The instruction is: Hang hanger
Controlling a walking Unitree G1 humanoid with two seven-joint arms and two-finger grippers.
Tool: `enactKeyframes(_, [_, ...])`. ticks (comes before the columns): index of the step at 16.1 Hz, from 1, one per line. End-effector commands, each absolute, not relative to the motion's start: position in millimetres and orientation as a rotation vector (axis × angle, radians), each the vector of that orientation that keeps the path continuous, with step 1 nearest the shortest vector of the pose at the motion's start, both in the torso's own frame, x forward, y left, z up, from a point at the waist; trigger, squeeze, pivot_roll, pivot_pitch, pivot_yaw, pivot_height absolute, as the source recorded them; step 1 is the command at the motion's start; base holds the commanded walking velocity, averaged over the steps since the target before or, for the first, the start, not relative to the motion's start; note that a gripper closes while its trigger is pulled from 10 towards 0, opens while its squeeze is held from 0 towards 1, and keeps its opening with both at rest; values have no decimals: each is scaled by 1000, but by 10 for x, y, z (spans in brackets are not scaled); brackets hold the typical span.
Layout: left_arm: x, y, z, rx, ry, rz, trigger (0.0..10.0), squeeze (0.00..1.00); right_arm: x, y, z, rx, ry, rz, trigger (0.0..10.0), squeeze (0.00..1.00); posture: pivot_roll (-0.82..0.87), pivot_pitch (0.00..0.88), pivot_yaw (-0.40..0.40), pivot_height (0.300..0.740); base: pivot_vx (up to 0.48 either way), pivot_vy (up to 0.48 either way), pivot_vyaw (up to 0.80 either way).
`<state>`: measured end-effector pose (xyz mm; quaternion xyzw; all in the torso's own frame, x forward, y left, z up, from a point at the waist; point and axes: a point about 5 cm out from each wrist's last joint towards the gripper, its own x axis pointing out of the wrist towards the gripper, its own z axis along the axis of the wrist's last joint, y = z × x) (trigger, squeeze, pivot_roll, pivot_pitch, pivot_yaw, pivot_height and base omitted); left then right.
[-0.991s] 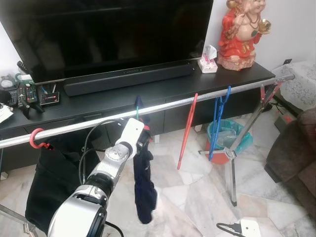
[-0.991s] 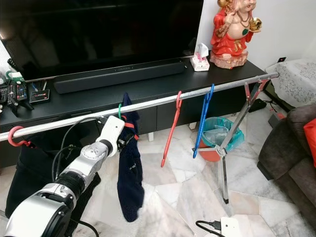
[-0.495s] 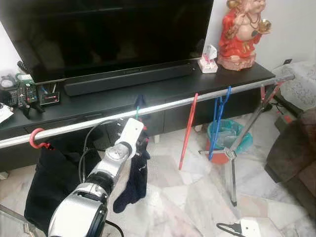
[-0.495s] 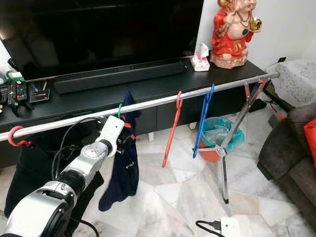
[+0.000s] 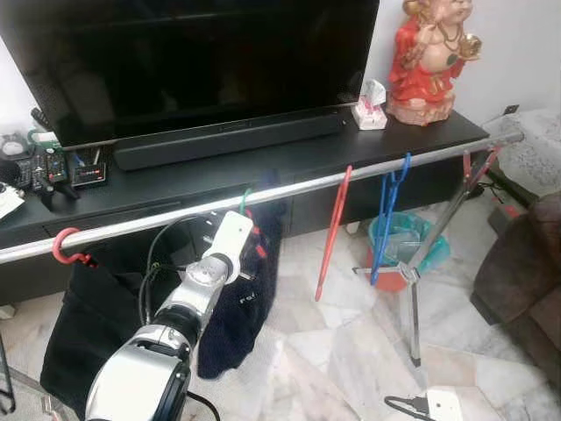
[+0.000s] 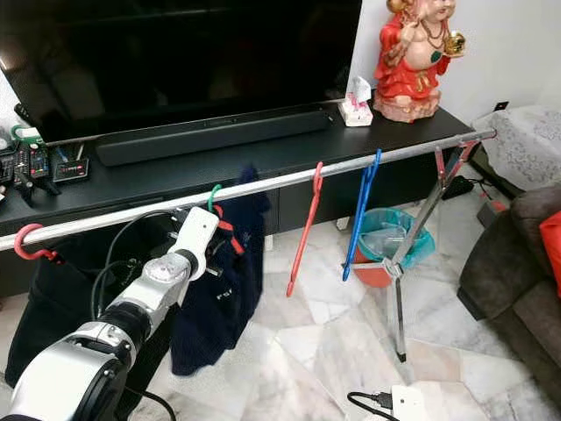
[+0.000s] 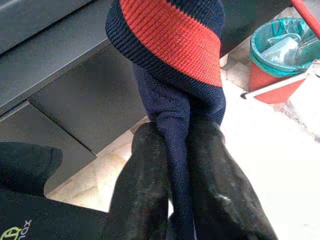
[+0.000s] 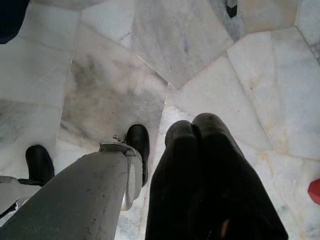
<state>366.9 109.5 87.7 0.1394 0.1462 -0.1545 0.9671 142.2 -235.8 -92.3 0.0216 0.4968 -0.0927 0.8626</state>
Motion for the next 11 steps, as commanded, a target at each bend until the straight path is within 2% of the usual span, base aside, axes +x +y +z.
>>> enactKeyframes(1, [3670,1088,881,288,291,-325,0,0,1412,-2371,-924,58,1047,-206,10000,0,33,0,-26,740,0,0,0])
enactKeyframes(8, [3662,1126,906,244,241,-310,0,0,1435,-2354,-920,66,1038,-211,10000,0,33,0,-20,740,0,0,0])
enactKeyframes(11, [3649,1142,977,194,154,-310,0,0,1435,-2350,-920,72,1032,-219,10000,0,30,0,-13,740,0,0,0])
